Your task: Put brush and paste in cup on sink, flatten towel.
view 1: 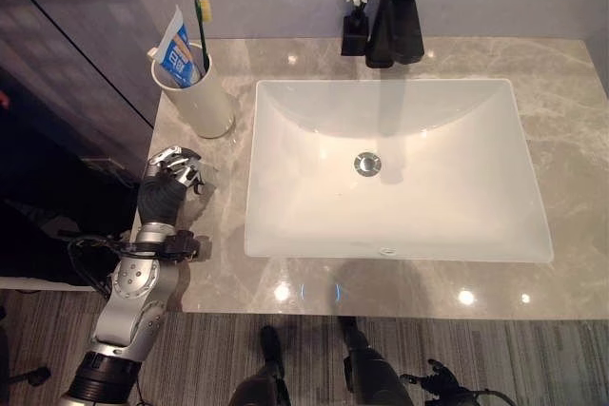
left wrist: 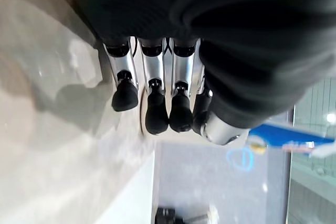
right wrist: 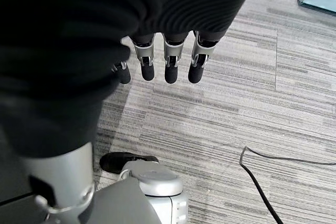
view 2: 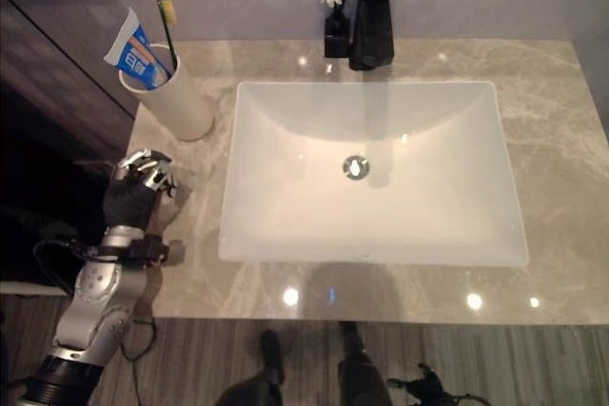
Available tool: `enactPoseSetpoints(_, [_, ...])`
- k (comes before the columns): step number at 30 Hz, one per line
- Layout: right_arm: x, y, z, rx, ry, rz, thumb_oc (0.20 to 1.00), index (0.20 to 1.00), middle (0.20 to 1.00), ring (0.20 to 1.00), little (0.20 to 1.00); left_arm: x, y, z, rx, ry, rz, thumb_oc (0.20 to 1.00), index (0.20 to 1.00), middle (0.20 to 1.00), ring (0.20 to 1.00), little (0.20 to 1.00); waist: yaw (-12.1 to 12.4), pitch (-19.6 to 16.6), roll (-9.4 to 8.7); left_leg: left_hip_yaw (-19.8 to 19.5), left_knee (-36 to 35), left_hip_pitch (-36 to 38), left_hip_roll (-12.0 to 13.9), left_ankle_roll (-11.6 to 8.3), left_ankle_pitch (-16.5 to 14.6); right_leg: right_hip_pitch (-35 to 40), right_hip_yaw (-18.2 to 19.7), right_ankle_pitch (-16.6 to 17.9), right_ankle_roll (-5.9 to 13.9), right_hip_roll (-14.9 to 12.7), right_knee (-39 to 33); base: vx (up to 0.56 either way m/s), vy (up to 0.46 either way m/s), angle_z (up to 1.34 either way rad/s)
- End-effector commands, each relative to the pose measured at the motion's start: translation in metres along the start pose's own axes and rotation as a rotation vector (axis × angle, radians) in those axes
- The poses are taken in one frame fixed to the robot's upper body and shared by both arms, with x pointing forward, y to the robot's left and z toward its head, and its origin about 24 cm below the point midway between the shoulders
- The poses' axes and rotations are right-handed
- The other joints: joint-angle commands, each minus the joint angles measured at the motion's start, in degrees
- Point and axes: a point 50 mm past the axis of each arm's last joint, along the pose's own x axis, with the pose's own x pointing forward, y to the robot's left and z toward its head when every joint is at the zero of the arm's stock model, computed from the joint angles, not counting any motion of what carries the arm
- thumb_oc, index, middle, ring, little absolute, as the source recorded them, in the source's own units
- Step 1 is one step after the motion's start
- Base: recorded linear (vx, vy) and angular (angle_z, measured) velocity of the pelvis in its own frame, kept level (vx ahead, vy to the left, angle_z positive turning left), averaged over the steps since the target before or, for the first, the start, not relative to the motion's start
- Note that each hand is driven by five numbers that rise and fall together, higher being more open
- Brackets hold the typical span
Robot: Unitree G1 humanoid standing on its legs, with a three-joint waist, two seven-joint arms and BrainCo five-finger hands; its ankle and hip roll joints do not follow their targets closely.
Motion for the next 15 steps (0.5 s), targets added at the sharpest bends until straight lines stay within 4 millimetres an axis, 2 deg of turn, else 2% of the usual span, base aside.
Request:
enactPoseSetpoints(1, [0.0,0.002,0.001,-0.031,-0.004,0.008,1.0,1.0,1.0,1.0,1.0,0.013,0.009,0.019,0.033,-0.08,0.007,0.2,0.2,0.2,0.2,0.2,-1.03,1.12,-1.13,-3.81,0.31,-1.24,0.25,-0.8,0.11,2.38,-3.34,-2.98,3.28,-3.18,0.39,0.0,0.0,0.0])
enactPoseSetpoints(9, [-0.001,-0.001,-0.003,-0.045,0.004,0.01,1.0,1.0,1.0,1.0,1.0,0.027,0.016,0.021,0.054,-0.092,0.045,0.2,0.2,0.2,0.2,0.2,-1.67,1.13,-1.26,-3.42,0.31,-1.85,0.23,-0.91,0.08,1.31,-2.78,-2.62,3.31,-3.29,0.39,0.0,0.0,0.0])
enactPoseSetpoints(15, [0.0,-0.004,-0.004,-0.058,0.004,0.009,1.0,1.0,1.0,1.0,1.0,0.062,0.017,0.038,0.066,-0.151,0.076,0.2,0.2,0.2,0.2,0.2,-2.83,0.41,-1.23,-2.92,0.31,-3.25,0.52,-1.39,0.6,-0.19,-2.41,-2.28,3.54,-3.13,0.39,0.0,0.0,0.0])
